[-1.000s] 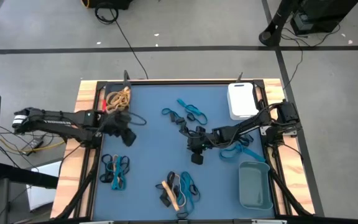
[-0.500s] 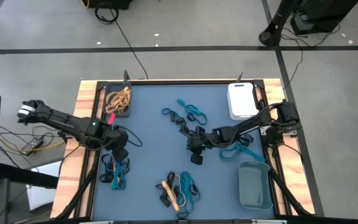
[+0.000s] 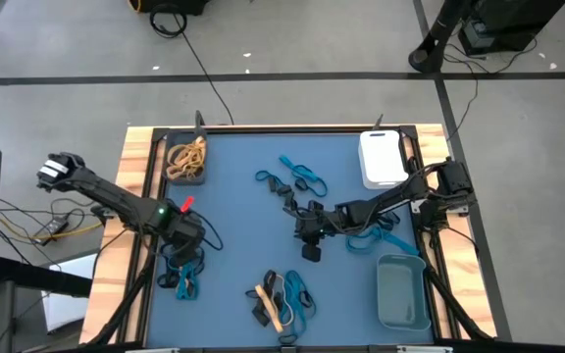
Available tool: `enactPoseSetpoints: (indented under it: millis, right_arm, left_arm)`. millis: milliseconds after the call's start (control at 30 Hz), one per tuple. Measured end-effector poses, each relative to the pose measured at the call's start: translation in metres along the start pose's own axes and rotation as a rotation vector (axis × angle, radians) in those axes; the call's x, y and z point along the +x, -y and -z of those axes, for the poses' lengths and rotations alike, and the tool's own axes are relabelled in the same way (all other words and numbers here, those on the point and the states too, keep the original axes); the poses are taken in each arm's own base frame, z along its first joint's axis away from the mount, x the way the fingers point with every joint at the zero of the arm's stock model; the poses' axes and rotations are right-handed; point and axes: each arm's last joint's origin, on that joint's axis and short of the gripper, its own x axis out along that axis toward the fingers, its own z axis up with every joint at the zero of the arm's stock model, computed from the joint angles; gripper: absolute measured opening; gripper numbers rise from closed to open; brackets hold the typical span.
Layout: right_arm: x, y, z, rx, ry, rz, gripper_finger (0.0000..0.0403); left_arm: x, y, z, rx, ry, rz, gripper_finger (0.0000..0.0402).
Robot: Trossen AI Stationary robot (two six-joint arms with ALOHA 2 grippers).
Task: Sort rubber bands into baskets
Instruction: Put the yellow rubber band into the black bin
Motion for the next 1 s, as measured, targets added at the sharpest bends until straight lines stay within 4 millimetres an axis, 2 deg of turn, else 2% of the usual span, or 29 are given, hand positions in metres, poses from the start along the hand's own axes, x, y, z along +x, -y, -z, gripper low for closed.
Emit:
enactPoseSetpoints:
  millis: [367, 733, 867, 1000]
  right_arm:
    - [0.0, 0.0, 0.0, -0.011, 0.0, 0.0, 0.0078]
    - [0.0, 0.0, 0.0, -0.012, -0.001, -0.001, 0.0079]
    - [0.0, 0.0, 0.0, -0.011, 0.002, 0.004, 0.0078]
    - [0.0, 0.0, 0.0, -0.011, 0.003, 0.004, 0.0076]
  left_arm:
    - [0.008, 0.003, -0.002, -0.001, -0.041, -0.05, 0.0163]
    - [0.02, 0.017, -0.001, 0.061, -0.024, -0.076, 0.0159]
    - [0.027, 0.025, -0.007, 0.065, 0.016, -0.072, 0.0131]
    - [0.034, 0.03, -0.009, 0.063, -0.02, -0.069, 0.0068]
